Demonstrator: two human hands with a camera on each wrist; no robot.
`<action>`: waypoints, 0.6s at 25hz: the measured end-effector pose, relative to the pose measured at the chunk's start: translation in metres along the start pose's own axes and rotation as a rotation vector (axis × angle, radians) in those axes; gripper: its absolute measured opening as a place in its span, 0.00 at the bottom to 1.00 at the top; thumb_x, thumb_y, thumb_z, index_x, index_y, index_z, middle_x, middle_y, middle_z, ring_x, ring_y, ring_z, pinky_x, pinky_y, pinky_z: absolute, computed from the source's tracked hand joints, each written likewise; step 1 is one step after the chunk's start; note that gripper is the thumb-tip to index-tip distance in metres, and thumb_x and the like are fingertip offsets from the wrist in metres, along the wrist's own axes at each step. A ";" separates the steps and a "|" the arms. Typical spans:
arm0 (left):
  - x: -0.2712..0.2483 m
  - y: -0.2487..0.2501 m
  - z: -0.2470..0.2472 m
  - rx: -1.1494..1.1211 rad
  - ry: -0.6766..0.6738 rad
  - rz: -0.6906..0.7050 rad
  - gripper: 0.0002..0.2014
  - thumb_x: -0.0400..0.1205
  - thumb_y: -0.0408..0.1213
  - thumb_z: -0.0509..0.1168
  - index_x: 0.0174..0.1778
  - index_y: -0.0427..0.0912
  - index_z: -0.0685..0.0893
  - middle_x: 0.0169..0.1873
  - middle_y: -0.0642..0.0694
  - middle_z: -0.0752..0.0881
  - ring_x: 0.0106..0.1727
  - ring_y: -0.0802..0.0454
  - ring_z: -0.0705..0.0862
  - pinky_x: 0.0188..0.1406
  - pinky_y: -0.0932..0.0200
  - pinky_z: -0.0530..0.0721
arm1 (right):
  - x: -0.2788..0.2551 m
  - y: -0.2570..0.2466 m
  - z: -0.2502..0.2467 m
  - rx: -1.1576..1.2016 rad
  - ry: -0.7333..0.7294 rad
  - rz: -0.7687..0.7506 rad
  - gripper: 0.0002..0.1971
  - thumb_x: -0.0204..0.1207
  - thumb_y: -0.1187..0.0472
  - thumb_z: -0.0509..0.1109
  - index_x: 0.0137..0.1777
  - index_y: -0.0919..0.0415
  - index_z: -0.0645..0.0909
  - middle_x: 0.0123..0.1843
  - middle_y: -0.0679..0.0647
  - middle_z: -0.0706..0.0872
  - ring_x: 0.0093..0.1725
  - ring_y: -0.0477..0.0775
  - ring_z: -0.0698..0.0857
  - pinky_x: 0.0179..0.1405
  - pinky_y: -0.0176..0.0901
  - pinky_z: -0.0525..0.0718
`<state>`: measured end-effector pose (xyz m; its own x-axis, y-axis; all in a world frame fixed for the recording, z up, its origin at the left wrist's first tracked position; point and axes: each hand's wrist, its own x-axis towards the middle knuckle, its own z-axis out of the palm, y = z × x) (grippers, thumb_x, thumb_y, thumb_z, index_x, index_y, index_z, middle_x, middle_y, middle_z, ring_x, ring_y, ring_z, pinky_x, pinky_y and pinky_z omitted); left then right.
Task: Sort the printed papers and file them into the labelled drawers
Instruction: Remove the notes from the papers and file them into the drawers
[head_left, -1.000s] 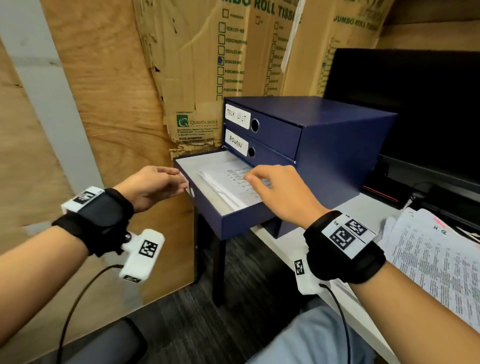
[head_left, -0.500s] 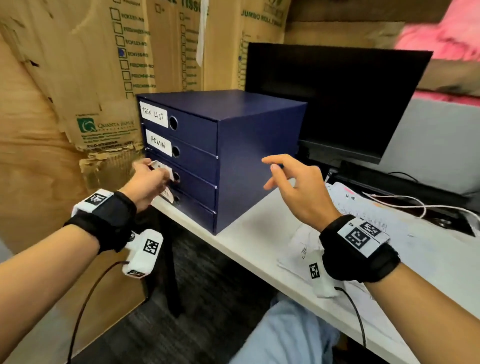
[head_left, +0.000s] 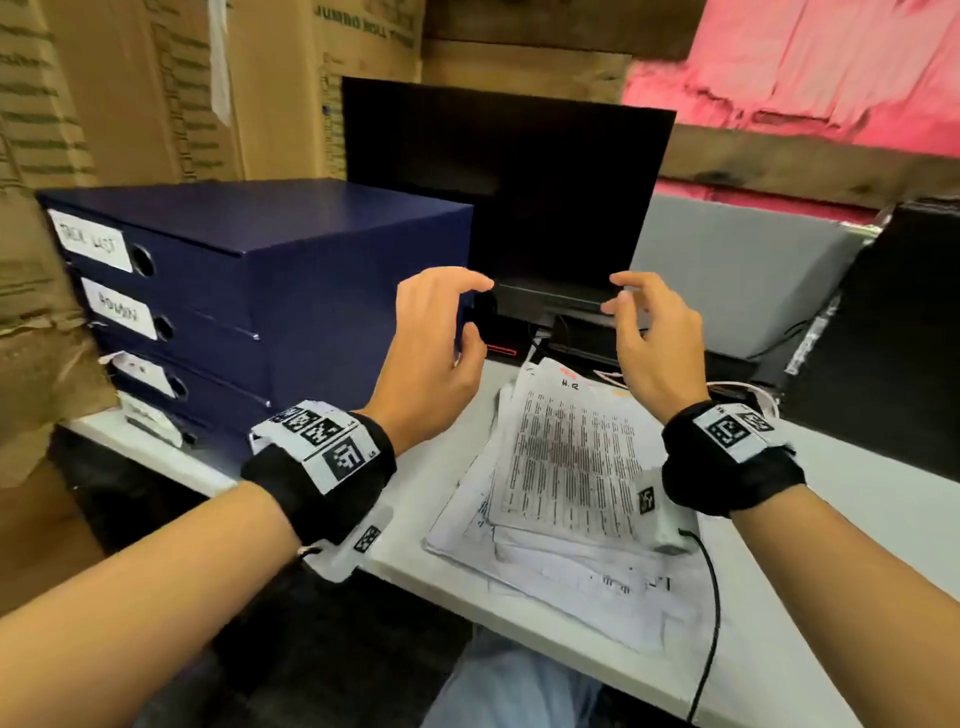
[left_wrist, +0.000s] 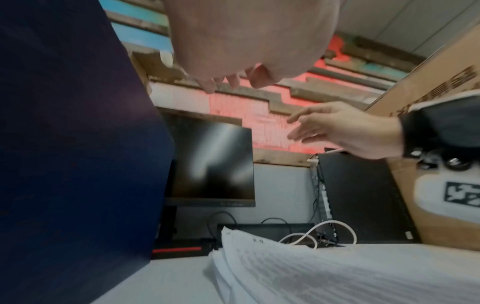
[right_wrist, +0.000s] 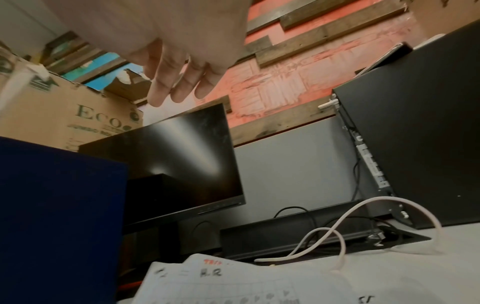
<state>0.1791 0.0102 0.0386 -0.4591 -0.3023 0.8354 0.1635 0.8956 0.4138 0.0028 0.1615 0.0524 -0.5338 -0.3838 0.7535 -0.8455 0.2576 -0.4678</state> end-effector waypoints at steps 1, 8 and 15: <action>0.005 -0.007 0.018 -0.006 -0.032 -0.023 0.18 0.79 0.24 0.58 0.63 0.41 0.77 0.60 0.50 0.75 0.63 0.55 0.67 0.57 0.82 0.63 | 0.004 0.007 -0.001 -0.020 0.007 0.004 0.13 0.85 0.55 0.56 0.64 0.53 0.78 0.48 0.48 0.89 0.55 0.51 0.82 0.56 0.45 0.76; 0.026 -0.081 0.126 0.202 -0.251 -0.264 0.13 0.81 0.27 0.57 0.56 0.42 0.84 0.58 0.48 0.77 0.69 0.48 0.65 0.57 0.58 0.76 | 0.025 0.054 0.036 -0.299 0.001 -0.090 0.13 0.83 0.57 0.57 0.60 0.55 0.81 0.43 0.50 0.87 0.48 0.55 0.80 0.53 0.52 0.76; 0.015 -0.102 0.172 0.347 -0.636 -0.500 0.21 0.86 0.42 0.56 0.74 0.41 0.74 0.70 0.44 0.75 0.74 0.40 0.64 0.72 0.49 0.68 | -0.025 0.095 0.082 -0.513 -0.646 0.094 0.13 0.81 0.59 0.59 0.52 0.58 0.85 0.48 0.56 0.89 0.54 0.61 0.82 0.54 0.51 0.79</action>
<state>0.0054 -0.0294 -0.0532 -0.8222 -0.5388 0.1834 -0.4139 0.7872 0.4571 -0.0650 0.1227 -0.0488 -0.6371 -0.7342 0.2346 -0.7689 0.6263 -0.1283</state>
